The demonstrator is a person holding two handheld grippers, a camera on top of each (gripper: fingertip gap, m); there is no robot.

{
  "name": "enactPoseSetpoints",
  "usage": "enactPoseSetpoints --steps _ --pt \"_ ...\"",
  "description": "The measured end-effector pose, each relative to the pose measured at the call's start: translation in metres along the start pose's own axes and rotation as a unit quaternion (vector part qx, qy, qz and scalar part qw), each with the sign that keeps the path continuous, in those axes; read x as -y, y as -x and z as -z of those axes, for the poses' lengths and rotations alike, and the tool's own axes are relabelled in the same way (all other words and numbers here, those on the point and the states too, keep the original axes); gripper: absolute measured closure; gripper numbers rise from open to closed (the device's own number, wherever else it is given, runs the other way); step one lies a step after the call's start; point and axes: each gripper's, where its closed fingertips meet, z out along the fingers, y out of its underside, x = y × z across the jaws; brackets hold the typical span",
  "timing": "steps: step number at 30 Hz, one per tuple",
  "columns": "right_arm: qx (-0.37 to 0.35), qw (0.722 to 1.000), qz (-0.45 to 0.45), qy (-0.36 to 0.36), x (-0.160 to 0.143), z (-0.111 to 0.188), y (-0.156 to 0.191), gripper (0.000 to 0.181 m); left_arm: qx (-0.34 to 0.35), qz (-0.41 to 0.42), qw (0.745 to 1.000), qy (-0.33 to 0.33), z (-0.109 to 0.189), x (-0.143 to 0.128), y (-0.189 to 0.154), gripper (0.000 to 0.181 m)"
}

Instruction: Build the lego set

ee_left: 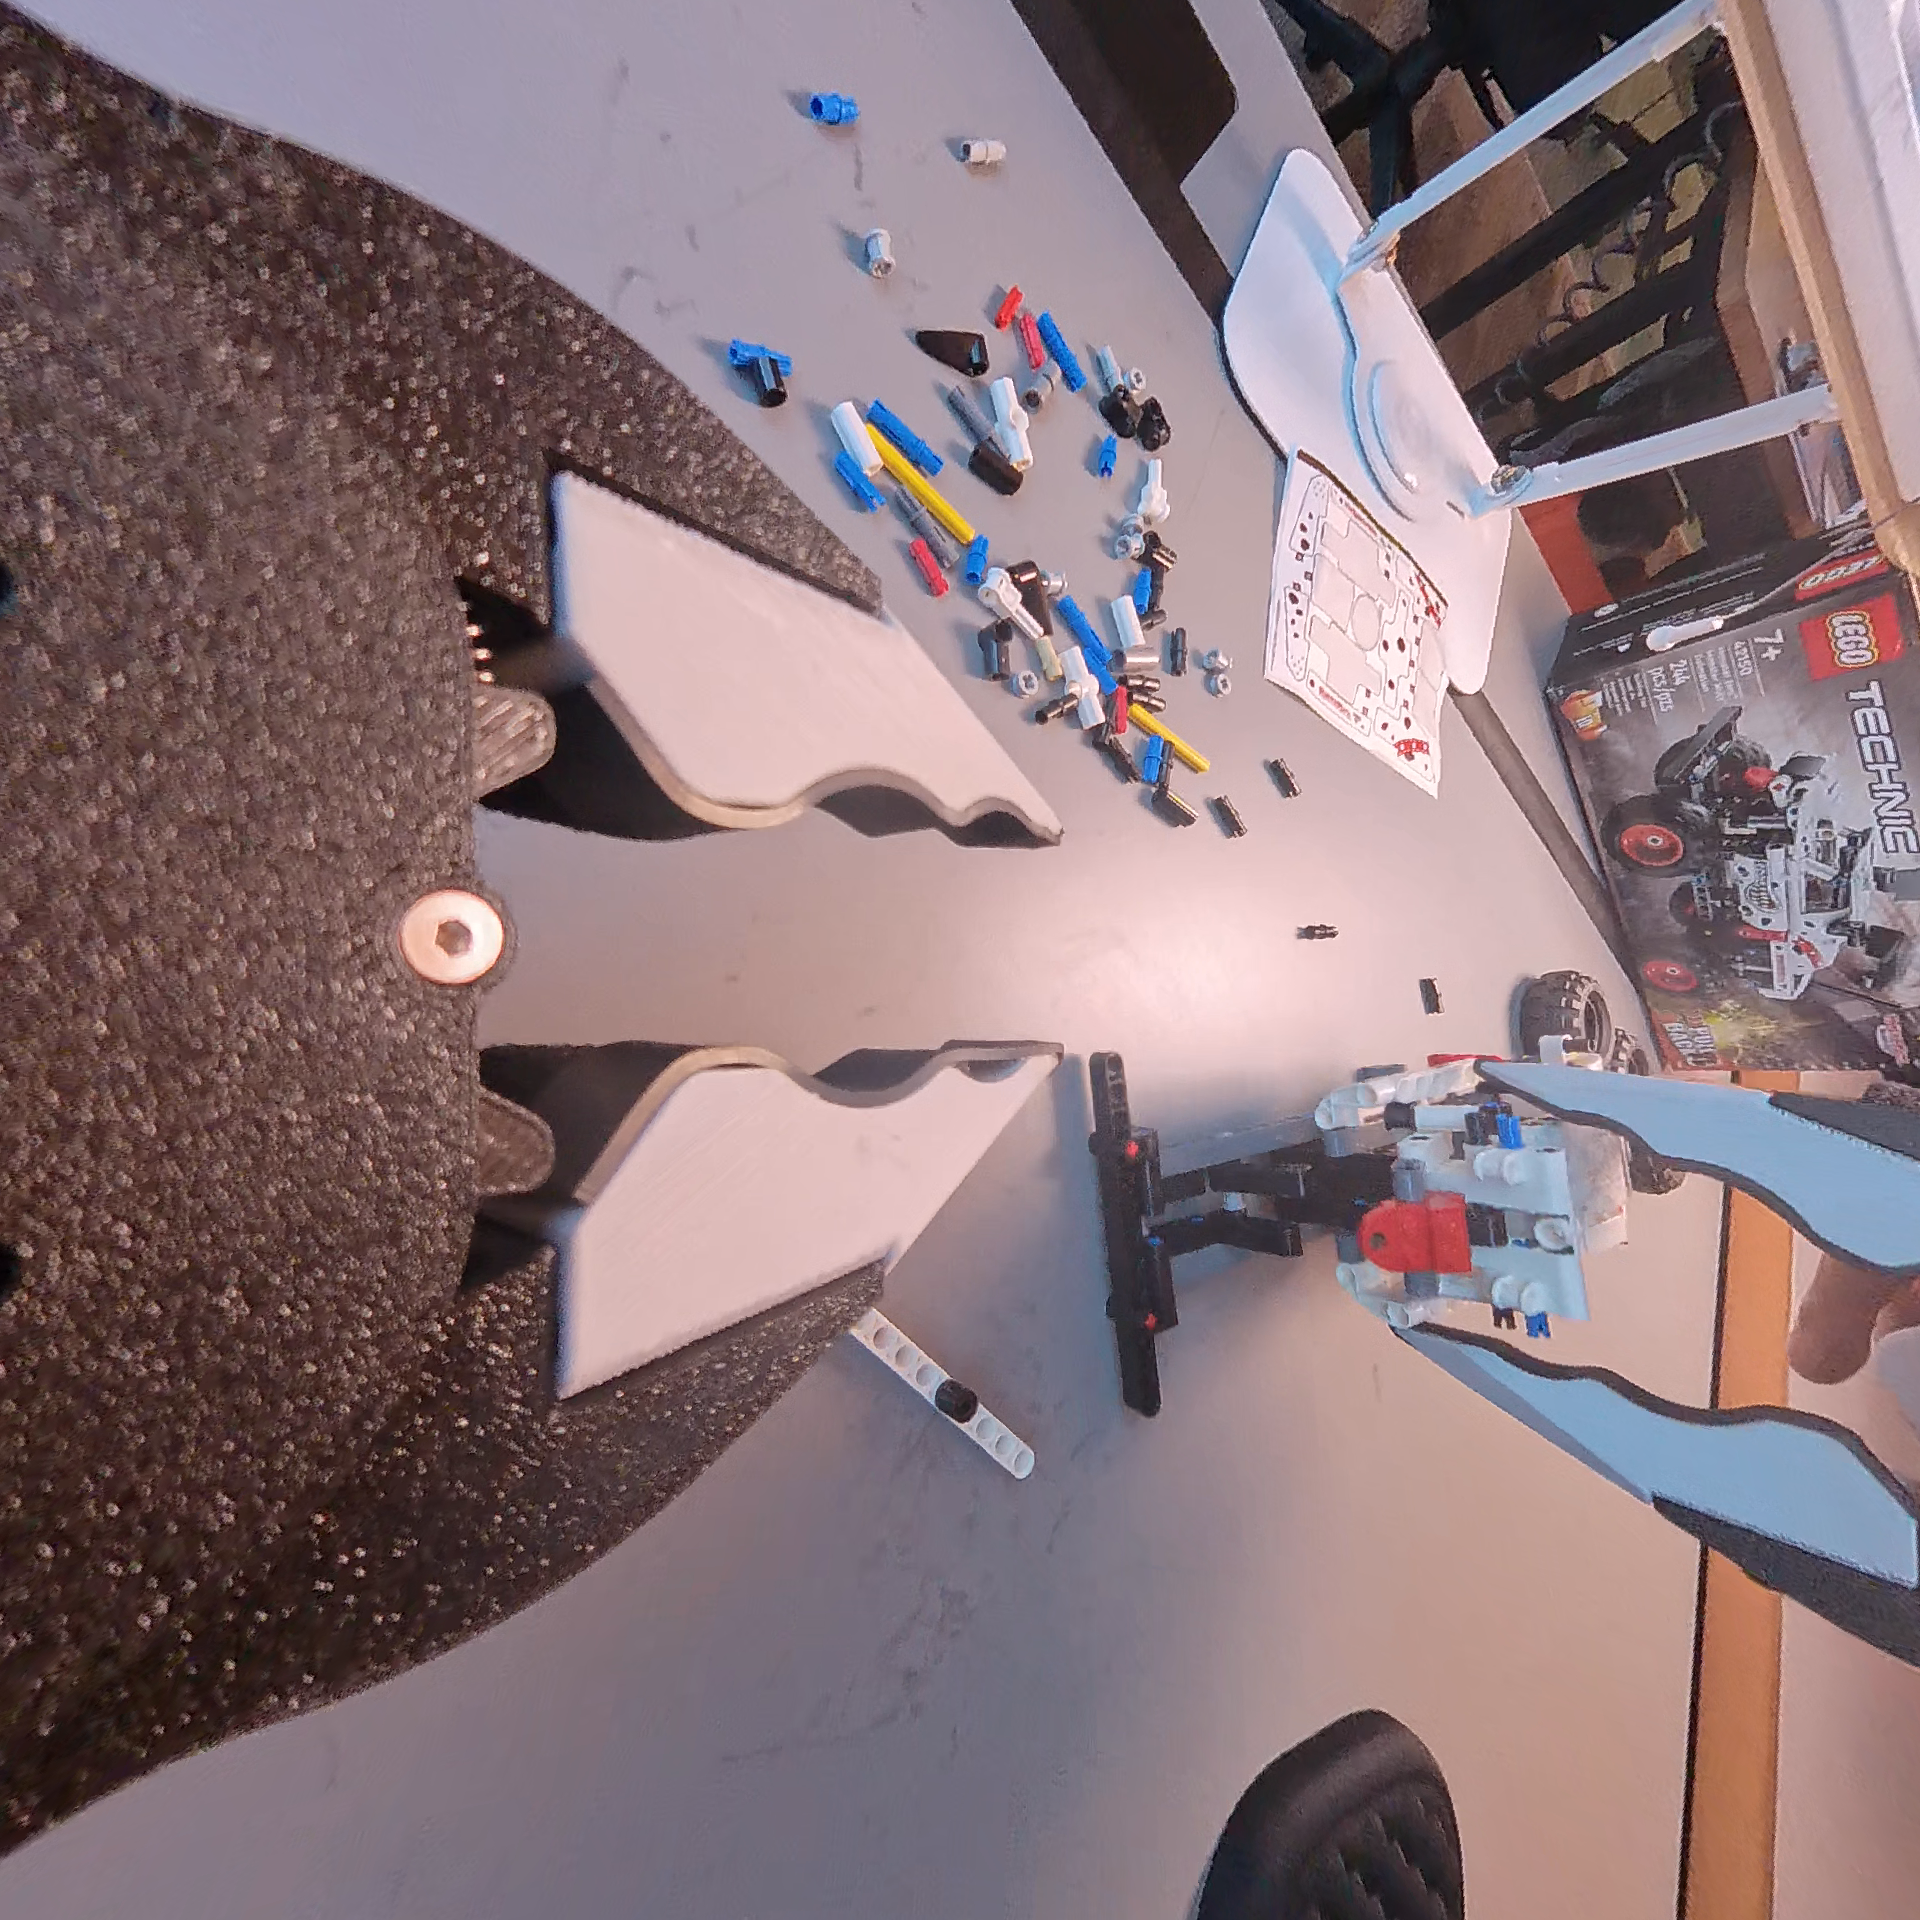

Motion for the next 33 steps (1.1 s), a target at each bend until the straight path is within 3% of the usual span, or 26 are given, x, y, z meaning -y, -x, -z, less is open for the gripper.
enactPoseSetpoints --steps 8,17,20,23,27,30,33 --pt "-0.013 0.993 -0.113 0.023 -0.032 0.005 -0.006 0.106 -0.004 -0.003 1.000 -0.010 0.002 0.005 -0.003 0.144" --pt "-0.026 0.992 -0.123 0.014 -0.034 0.007 -0.009 0.105 0.002 0.002 1.000 -0.004 0.001 0.001 0.001 0.144" --pt "-0.045 0.988 -0.147 -0.031 -0.026 0.020 -0.013 0.101 0.007 0.004 1.000 -0.007 0.002 0.002 0.003 0.144" --pt "-0.082 0.972 -0.186 -0.122 -0.009 0.044 -0.021 0.100 0.012 0.009 1.000 -0.014 0.003 0.004 0.006 0.144" --pt "-0.159 0.912 -0.252 -0.283 0.013 0.086 -0.034 0.100 0.017 0.019 0.999 -0.024 0.005 0.007 0.009 0.144" --pt "-0.225 0.830 -0.315 -0.401 0.019 0.117 -0.042 0.104 0.026 0.022 0.999 -0.030 0.006 0.008 0.013 0.144" --pt "-0.279 0.757 -0.359 -0.468 0.017 0.131 -0.042 0.106 0.039 0.028 0.998 -0.041 0.008 0.010 0.018 0.145"
